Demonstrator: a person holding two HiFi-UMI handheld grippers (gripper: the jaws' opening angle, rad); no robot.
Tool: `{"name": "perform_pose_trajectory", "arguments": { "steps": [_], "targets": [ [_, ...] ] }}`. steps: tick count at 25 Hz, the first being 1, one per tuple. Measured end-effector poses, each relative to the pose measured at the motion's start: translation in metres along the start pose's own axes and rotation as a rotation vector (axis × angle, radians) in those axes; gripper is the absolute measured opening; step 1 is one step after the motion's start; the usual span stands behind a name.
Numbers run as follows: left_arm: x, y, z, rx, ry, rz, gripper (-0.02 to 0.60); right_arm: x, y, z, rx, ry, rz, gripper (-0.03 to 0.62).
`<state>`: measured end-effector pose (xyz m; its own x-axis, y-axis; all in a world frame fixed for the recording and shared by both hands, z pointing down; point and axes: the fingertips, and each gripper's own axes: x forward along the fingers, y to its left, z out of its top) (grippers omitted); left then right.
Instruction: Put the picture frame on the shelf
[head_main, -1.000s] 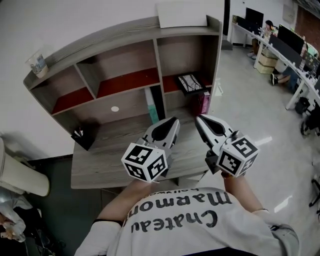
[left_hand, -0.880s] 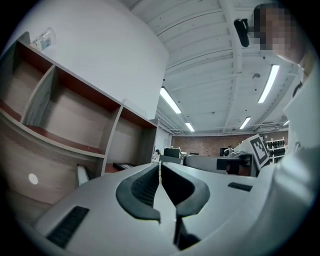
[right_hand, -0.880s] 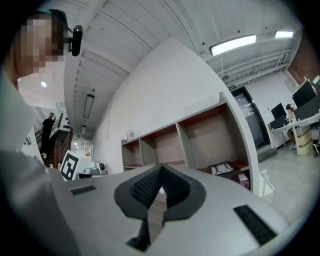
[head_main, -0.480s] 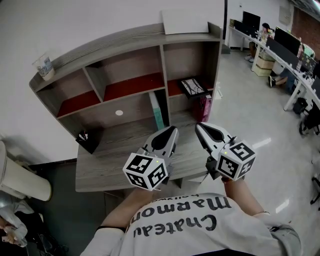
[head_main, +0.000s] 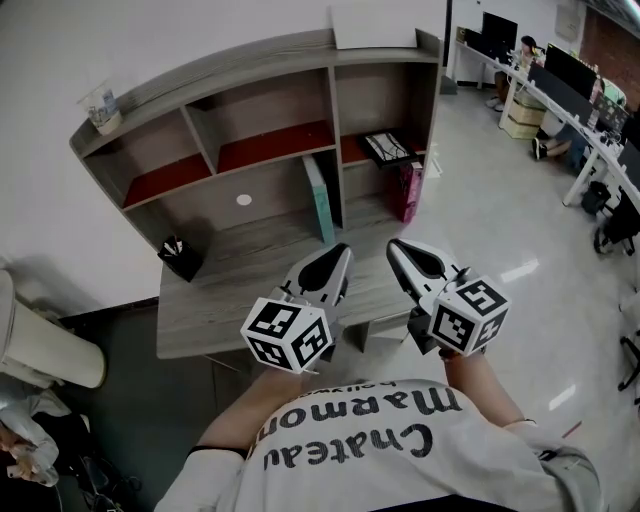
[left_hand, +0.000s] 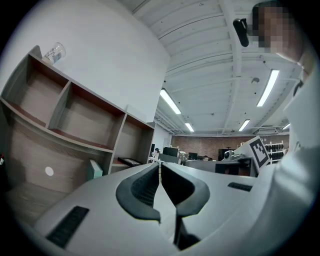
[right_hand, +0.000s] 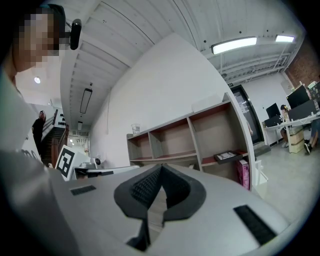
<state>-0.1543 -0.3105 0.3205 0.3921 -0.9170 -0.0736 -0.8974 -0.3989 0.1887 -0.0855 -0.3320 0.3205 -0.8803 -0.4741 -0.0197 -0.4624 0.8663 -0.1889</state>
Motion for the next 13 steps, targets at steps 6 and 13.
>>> {"name": "perform_pose_trajectory", "arguments": {
  "steps": [6, 13],
  "targets": [
    [-0.040, -0.023, 0.002, -0.004, -0.008, -0.021, 0.028, -0.024, 0.040, -0.008, -0.005, 0.011, -0.013, 0.008],
    [-0.084, -0.041, 0.003, 0.005, -0.033, -0.029, 0.028, -0.044, 0.082, -0.021, -0.010, 0.021, -0.011, 0.008]
  ]
}}
